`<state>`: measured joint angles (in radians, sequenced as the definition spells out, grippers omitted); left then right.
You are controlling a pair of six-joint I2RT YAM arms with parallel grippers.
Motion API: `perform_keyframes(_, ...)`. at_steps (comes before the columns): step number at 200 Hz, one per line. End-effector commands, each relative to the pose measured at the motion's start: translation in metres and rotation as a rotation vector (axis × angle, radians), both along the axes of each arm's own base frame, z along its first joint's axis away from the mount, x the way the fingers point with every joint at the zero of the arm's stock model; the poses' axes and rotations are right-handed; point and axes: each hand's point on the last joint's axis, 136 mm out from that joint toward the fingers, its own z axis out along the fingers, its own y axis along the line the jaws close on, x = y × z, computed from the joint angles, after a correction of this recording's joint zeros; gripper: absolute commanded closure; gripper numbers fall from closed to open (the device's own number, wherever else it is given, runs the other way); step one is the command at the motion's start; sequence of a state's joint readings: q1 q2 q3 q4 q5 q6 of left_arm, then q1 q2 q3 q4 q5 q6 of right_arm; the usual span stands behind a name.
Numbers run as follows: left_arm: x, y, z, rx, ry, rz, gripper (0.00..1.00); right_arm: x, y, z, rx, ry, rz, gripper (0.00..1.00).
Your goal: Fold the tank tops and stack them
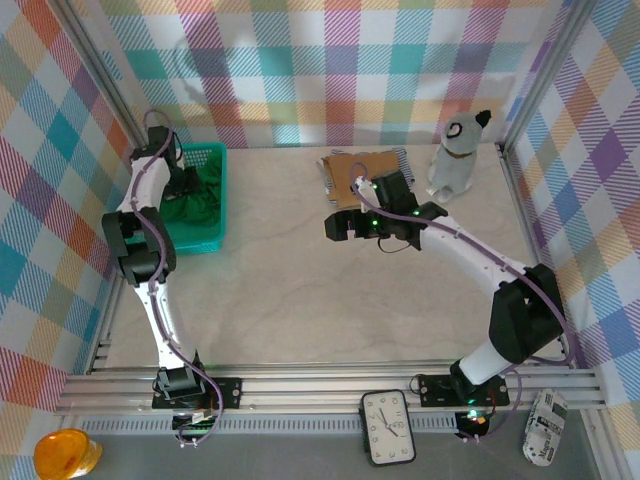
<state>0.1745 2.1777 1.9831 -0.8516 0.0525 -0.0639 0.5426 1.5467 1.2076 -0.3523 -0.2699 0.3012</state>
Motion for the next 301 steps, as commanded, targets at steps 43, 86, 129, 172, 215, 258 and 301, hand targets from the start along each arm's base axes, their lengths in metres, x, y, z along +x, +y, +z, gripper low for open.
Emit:
perform_keyframes(43,-0.110,-0.071,0.239,-0.032,-0.352,-0.066,1.00,-0.005,0.007,0.053,0.148,-0.112,0.063,0.01)
perform_keyframes(86,-0.179,-0.138,0.356,-0.134,-0.633,-0.168,1.00,-0.010,-0.002,0.079,0.145,-0.219,0.072,0.01)
perform_keyframes(129,-0.200,-0.235,0.341,-0.382,-0.552,-0.265,1.00,-0.021,-0.027,0.087,0.123,-0.261,0.047,0.01)
perform_keyframes(172,-0.197,-0.343,0.219,-0.576,-0.297,-0.316,1.00,-0.055,-0.047,0.061,0.109,-0.204,0.050,0.03)
perform_keyframes(215,-0.182,-0.406,0.081,-0.464,-0.027,-0.353,0.64,-0.088,-0.066,0.012,0.102,-0.059,-0.016,0.11)
perform_keyframes(258,-0.168,-0.403,0.059,-0.172,0.033,-0.494,0.40,-0.126,-0.067,-0.039,0.104,0.104,-0.039,0.25)
perform_keyframes(301,-0.197,-0.320,0.085,-0.002,0.000,-0.451,0.19,-0.144,-0.031,-0.078,0.045,0.111,0.045,0.31)
